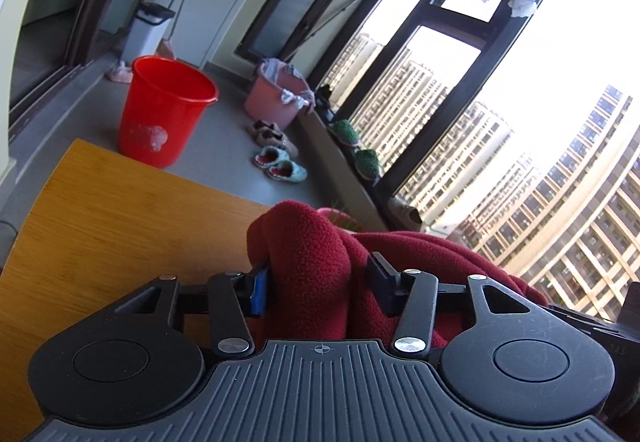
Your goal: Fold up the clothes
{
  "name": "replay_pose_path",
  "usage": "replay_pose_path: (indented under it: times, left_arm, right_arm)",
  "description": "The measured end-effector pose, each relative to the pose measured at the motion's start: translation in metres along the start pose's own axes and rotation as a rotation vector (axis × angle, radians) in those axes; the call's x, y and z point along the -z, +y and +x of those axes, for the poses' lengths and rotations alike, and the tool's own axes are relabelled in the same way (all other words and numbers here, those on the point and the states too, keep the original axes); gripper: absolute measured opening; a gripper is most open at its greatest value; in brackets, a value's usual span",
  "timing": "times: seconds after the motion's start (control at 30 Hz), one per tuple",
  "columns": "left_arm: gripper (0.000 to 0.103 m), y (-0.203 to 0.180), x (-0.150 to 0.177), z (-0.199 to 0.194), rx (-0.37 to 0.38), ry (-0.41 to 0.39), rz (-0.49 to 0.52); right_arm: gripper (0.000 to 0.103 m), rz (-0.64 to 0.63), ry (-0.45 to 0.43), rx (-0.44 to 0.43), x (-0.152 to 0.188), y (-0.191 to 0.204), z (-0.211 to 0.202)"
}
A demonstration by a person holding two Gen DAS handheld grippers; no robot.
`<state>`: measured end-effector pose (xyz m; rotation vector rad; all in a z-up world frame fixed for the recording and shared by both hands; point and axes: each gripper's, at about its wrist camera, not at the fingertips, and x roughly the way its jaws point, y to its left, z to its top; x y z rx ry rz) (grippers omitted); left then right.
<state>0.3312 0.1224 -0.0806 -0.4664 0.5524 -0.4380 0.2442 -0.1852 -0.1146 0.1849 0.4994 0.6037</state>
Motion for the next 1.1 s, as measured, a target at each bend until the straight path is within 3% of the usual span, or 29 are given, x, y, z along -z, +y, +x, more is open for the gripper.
replay_pose_path:
  times: [0.03,0.17,0.3,0.67,0.87,0.9,0.93,1.0,1.07,1.1]
  left_arm:
    - [0.033,-0.006,-0.003,-0.007,0.008,-0.028,0.016]
    - [0.032,-0.032,0.001,-0.045,0.075,-0.102,0.082]
    - [0.032,-0.043,0.025,-0.07,0.115,-0.077,0.107]
    - [0.033,-0.075,0.068,-0.126,0.215,-0.061,0.219]
    - [0.052,-0.067,0.069,-0.161,0.219,-0.137,0.247]
    - [0.061,-0.065,0.062,-0.168,0.218,-0.171,0.232]
    - [0.083,-0.065,0.054,-0.171,0.216,-0.198,0.224]
    - [0.103,-0.068,0.035,-0.168,0.215,-0.237,0.24]
    - [0.103,-0.078,0.016,-0.143,0.192,-0.218,0.306]
    - [0.103,-0.081,0.009,-0.123,0.14,-0.191,0.333]
  right_arm:
    - [0.033,-0.02,-0.013,-0.009,-0.004,0.003,-0.003]
    - [0.031,-0.107,-0.021,-0.03,0.001,0.016,-0.026]
    - [0.031,-0.152,-0.005,-0.037,0.021,0.028,-0.049]
    - [0.031,-0.057,-0.015,-0.087,0.066,0.053,-0.098]
    - [0.031,0.011,-0.025,-0.09,0.086,0.048,-0.114]
    - [0.031,0.023,-0.023,-0.092,0.089,0.047,-0.114]
    - [0.03,0.034,-0.019,-0.096,0.092,0.046,-0.113]
    - [0.03,0.045,-0.013,-0.103,0.098,0.046,-0.111]
    - [0.03,0.054,-0.019,-0.106,0.1,0.045,-0.106]
    - [0.029,0.059,-0.023,-0.108,0.101,0.044,-0.104]
